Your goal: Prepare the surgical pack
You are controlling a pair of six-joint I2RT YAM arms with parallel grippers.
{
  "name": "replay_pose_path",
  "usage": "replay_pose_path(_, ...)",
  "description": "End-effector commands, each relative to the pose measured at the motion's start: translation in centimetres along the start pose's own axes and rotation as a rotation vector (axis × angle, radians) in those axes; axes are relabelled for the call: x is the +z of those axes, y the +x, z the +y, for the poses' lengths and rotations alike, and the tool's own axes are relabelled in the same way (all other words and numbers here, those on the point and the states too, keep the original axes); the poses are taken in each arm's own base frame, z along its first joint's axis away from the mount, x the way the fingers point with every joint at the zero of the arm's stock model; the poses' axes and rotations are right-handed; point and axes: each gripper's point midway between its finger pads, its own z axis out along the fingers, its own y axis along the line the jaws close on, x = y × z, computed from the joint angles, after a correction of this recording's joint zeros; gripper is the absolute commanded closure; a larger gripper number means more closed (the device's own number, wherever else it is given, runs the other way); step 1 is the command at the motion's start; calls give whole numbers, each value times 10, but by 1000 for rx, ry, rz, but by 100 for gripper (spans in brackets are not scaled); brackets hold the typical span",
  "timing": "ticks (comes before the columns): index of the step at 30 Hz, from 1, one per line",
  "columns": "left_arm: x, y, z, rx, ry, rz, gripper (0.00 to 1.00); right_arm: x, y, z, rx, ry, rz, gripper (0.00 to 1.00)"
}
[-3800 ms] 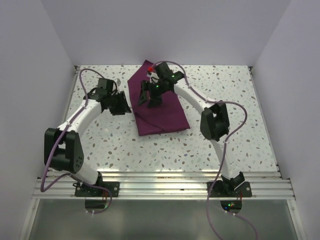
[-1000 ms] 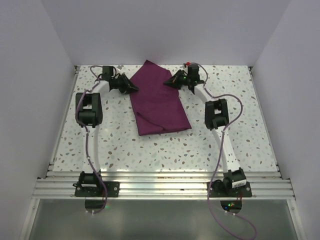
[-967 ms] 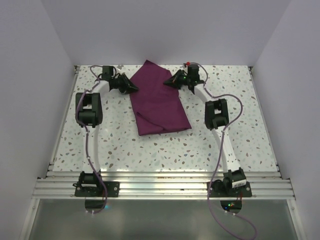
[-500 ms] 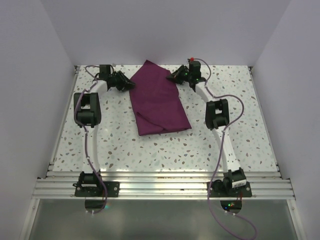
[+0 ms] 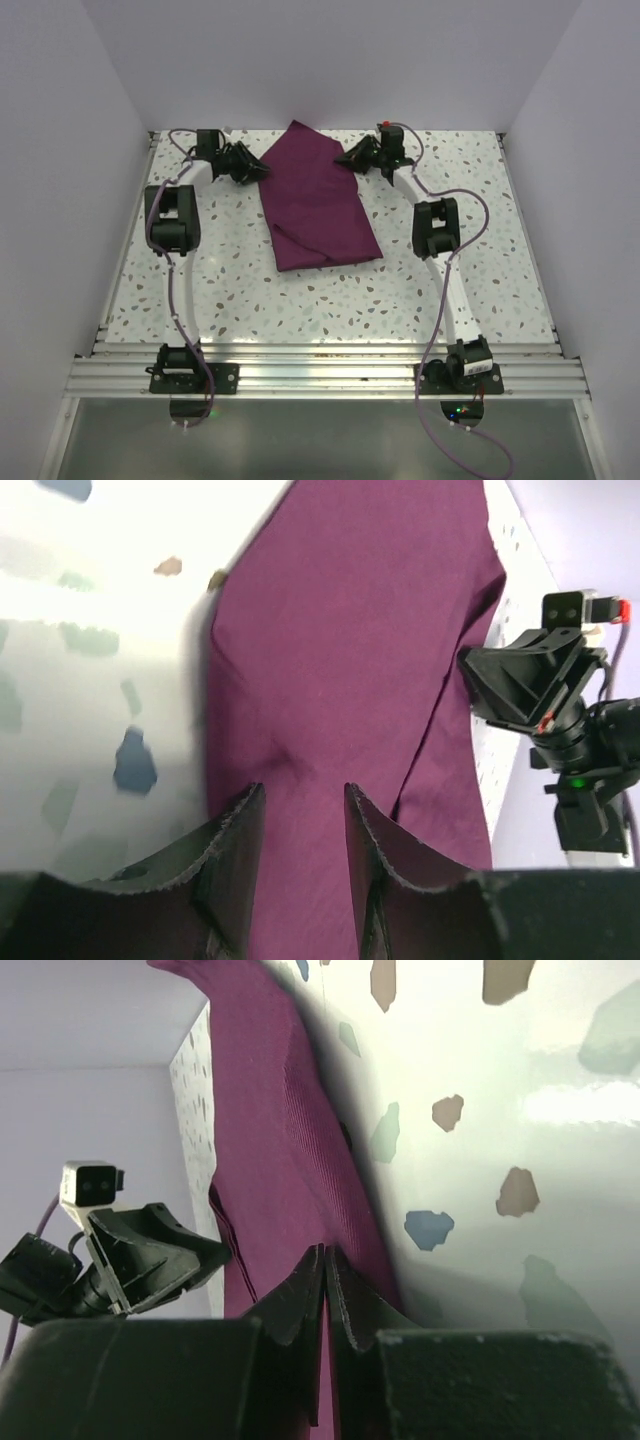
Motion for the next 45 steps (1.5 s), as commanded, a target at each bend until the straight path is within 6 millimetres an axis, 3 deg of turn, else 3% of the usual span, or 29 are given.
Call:
replay_pose_path(1,-50,-23,-37,158,-36,-123,59,-37,-23,57,-50,-50,-7,92)
replay_pose_path(2,-59,-24,-45,179,-36,-147,60,-43,-22,57,-44,-35,4,92)
replay_pose_path(3,-69,-29,-49,197,-59,-190,60,-57,-30,76,-79,-51,-11,91)
replay_pose_path(5,-97,-26,-65,238,-77,-235,61,-69,-31,76,-75,-29,1,88)
replay_pose_path(6,-106,-28,-62,240,-117,-259,61,-87,-42,96,-101,-44,-26,86)
replay_pose_path(9,-128,-3,-52,219,-206,-221,62,-114,-51,94,-106,4,-38,79)
replay_pose_path(10,-130,3,-44,223,-229,-194,63,-130,-57,105,-128,26,-63,79)
replay_pose_path(12,-134,28,-29,196,-281,-114,65,-149,-51,81,-122,140,-33,80)
replay_pose_path(13,-135,37,-23,191,-298,-88,66,-163,-49,87,-131,162,-34,81)
replay_pose_path(14,-137,45,-18,200,-310,-61,66,-171,-35,66,-91,232,8,82)
replay_pose_path(16,-141,68,-5,188,-337,-3,69,-187,-26,66,-135,271,17,85)
replay_pose_path(17,-143,75,-1,195,-347,13,70,-191,-11,47,-114,311,52,86)
replay_pose_path(20,-147,98,7,205,-349,67,74,-202,15,31,-107,348,99,90)
replay_pose_path(27,-130,164,9,274,-355,229,78,-210,65,-6,-131,437,212,99)
replay_pose_path(33,-119,189,9,267,-338,295,78,-209,105,-31,-158,509,324,100)
replay_pose_path(38,-120,201,12,245,-327,328,78,-207,132,-34,-183,523,391,100)
replay_pose_path(45,-122,218,7,220,-283,357,78,-202,168,-18,-210,499,461,100)
